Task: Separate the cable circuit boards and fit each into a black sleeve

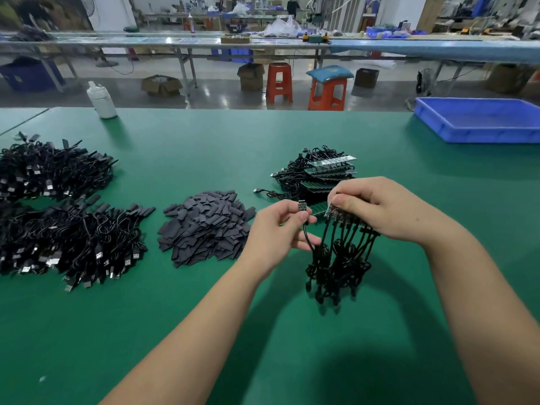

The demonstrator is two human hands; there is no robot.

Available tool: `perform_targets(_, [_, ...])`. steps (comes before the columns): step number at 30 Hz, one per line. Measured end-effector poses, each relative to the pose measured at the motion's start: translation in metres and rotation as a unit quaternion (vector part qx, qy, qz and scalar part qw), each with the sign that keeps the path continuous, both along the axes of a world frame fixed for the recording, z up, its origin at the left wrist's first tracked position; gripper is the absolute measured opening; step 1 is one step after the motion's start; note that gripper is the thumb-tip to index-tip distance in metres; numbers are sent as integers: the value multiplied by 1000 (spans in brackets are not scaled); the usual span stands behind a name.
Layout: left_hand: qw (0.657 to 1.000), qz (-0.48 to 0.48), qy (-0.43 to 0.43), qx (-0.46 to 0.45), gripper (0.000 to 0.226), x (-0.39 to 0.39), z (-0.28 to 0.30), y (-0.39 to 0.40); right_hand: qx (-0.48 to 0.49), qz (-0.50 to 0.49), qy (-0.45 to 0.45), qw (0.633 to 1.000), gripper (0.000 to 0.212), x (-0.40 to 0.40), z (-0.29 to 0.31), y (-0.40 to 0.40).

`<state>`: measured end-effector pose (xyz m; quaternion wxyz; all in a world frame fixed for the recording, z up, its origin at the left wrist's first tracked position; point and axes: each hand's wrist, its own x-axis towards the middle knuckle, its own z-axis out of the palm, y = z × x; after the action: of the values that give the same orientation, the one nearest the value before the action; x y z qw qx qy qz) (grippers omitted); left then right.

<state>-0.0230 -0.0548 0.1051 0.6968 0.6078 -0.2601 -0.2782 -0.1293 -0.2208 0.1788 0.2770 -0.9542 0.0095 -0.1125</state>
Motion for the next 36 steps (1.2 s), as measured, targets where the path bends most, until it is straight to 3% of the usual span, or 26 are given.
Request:
perform_targets(9, [996,71,-31,-53,9,16,17,18,-77,-99,18,992,19,2,-4,-5])
perform_targets(16, [996,-69,-51,-5,10,12,13,25,-117,-175,20,977,25,9,-5,-2])
perform_targets(23, [999,3,-9,-49,16,13,10,14,-80,-52,15,995,24,7,-1,15])
perform_targets(28, [995,20,-93,25,16,20,-3,8,-37,-2,-9,999,22,5,2,23])
perform_targets(30, [989,25,-127,71,15,25,-12,9,-16,-3,-29,999,22,2,6,23])
perform_targets(33, [992,5,-83,93,16,29,-27,14,6,-46,-69,997,26,-1,9,20])
perform_targets(36, [995,-4,-41,90,20,30,-35,18,-83,-109,-84,987,26,5,8,16])
